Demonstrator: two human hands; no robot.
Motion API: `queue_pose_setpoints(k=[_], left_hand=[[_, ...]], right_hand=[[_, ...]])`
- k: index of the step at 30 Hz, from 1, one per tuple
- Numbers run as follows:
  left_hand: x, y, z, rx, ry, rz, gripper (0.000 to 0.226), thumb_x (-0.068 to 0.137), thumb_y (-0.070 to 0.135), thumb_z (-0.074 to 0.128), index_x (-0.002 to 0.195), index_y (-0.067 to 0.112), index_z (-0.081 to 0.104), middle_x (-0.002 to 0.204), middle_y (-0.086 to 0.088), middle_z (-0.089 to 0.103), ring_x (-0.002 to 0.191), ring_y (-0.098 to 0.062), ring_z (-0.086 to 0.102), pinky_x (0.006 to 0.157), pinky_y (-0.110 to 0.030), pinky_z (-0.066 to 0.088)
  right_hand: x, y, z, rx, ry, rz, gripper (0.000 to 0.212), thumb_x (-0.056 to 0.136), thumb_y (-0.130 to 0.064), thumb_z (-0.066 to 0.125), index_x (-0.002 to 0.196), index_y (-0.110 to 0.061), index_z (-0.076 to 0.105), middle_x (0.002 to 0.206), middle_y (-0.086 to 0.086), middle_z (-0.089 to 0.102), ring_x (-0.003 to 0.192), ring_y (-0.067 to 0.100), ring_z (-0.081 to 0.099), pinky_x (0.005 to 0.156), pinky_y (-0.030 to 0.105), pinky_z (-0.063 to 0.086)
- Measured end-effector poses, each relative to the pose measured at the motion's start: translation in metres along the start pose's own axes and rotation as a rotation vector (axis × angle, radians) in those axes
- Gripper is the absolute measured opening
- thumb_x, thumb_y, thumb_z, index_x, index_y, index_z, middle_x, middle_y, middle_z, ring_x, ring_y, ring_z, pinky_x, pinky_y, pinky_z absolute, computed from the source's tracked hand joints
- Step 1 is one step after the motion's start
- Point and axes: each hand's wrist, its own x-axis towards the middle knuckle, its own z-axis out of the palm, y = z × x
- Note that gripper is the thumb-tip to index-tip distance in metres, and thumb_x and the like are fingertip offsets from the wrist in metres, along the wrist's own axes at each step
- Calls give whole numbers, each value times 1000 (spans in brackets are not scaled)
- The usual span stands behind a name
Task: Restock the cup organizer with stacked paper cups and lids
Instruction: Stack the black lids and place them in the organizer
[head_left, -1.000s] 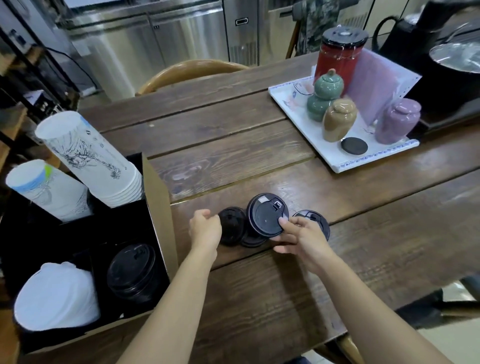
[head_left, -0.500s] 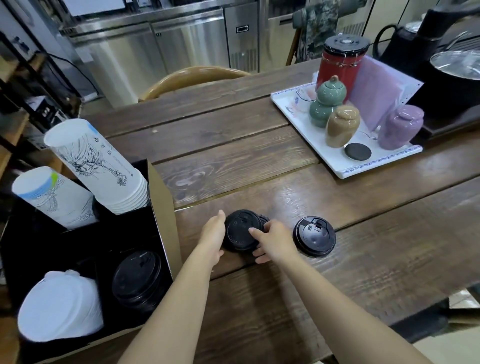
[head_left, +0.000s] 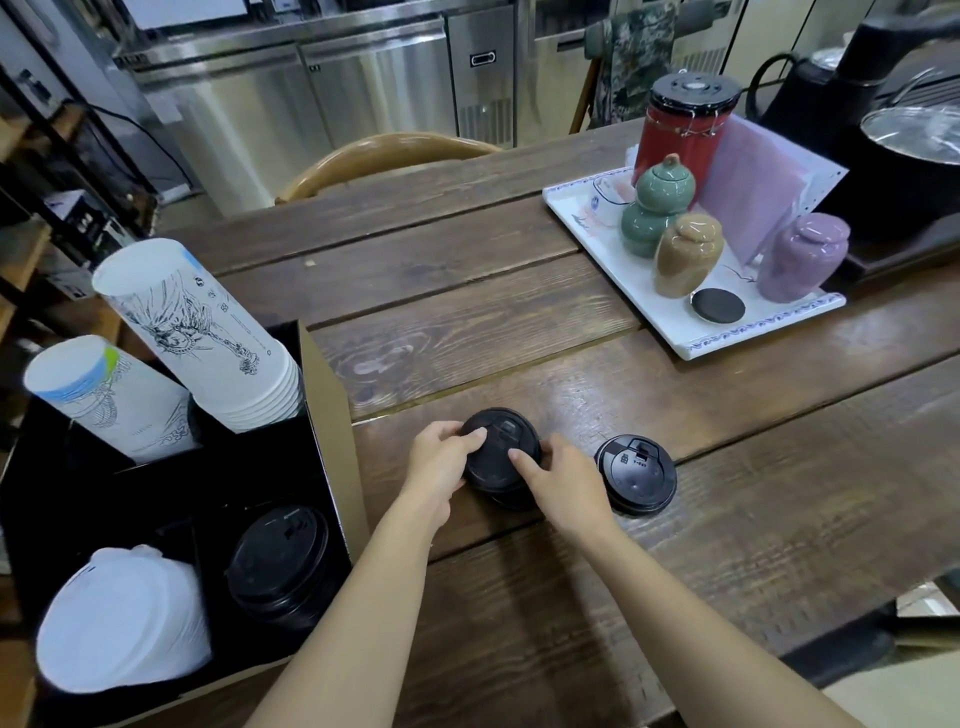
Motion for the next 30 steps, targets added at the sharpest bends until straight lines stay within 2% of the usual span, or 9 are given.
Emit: queue_pose_setpoints(k=[4, 9, 11, 14, 17, 20, 25, 27, 30], left_hand=[[0, 4, 12, 130, -37, 105, 38, 86, 12, 66, 123, 8, 57, 125, -7, 60, 114, -24, 55, 101, -45, 45], [8, -8, 21, 261, -28, 96, 34, 87, 18, 64, 119, 8, 60, 121, -8, 62, 104, -23, 56, 96, -45, 49], [10, -10, 20, 276, -29, 73, 32, 88, 17, 63, 119, 8, 60, 121, -8, 62, 101, -22, 55, 93, -41, 49], [12, -11, 19, 252, -71, 36, 37, 90, 18, 60, 126, 9, 54, 128, -6, 57, 100, -19, 50, 85, -38, 47], [11, -8, 18, 226, -119, -30, 50, 90, 18, 61, 136, 11, 44, 136, -6, 51, 110, -23, 50, 84, -38, 45], [10, -9, 18, 219, -166, -103, 73, 82, 14, 70, 145, 10, 32, 144, -8, 44, 126, -28, 45, 92, -41, 44], [12, -9, 13, 130, -206, -198, 48, 76, 3, 73, 118, 8, 52, 118, -7, 54, 107, -23, 48, 95, -46, 46], [13, -11, 11, 114, -207, -202, 54, 73, 3, 75, 119, 11, 48, 114, -5, 51, 107, -22, 47, 91, -44, 47], [13, -12, 8, 139, -232, -241, 59, 66, 11, 82, 118, 12, 53, 117, -7, 59, 109, -23, 52, 71, -38, 49]], right_hand=[[0, 14, -6, 104, 7, 62, 38, 84, -45, 56, 97, -10, 57, 94, 14, 68, 86, 36, 65, 72, 52, 56], [-1, 18, -9, 79, -86, 144, 39, 85, -46, 56, 91, -7, 53, 86, 15, 66, 65, 34, 69, 53, 46, 59], [1, 18, -8, 20, -119, 166, 42, 84, -49, 55, 92, -8, 51, 88, 12, 66, 66, 34, 69, 59, 47, 59], [6, 21, -5, 106, -109, 165, 46, 84, -43, 60, 111, -8, 47, 99, 3, 57, 91, 31, 65, 77, 48, 57], [13, 24, 0, 204, -128, 116, 47, 79, -37, 65, 114, -7, 58, 109, 6, 63, 100, 27, 62, 88, 43, 53], [18, 29, 2, 320, -153, 108, 38, 76, -24, 69, 109, -4, 67, 107, 16, 70, 96, 26, 66, 87, 38, 54], [17, 29, -5, 405, -193, 67, 35, 76, -11, 71, 110, -4, 66, 104, 13, 72, 96, 26, 68, 90, 39, 54], [18, 30, -7, 392, -205, 39, 34, 76, -12, 71, 109, -6, 66, 100, 9, 72, 93, 24, 67, 85, 36, 55], [16, 30, -12, 331, -254, 7, 34, 78, -22, 70, 110, -13, 65, 100, 1, 70, 94, 19, 65, 80, 30, 52]])
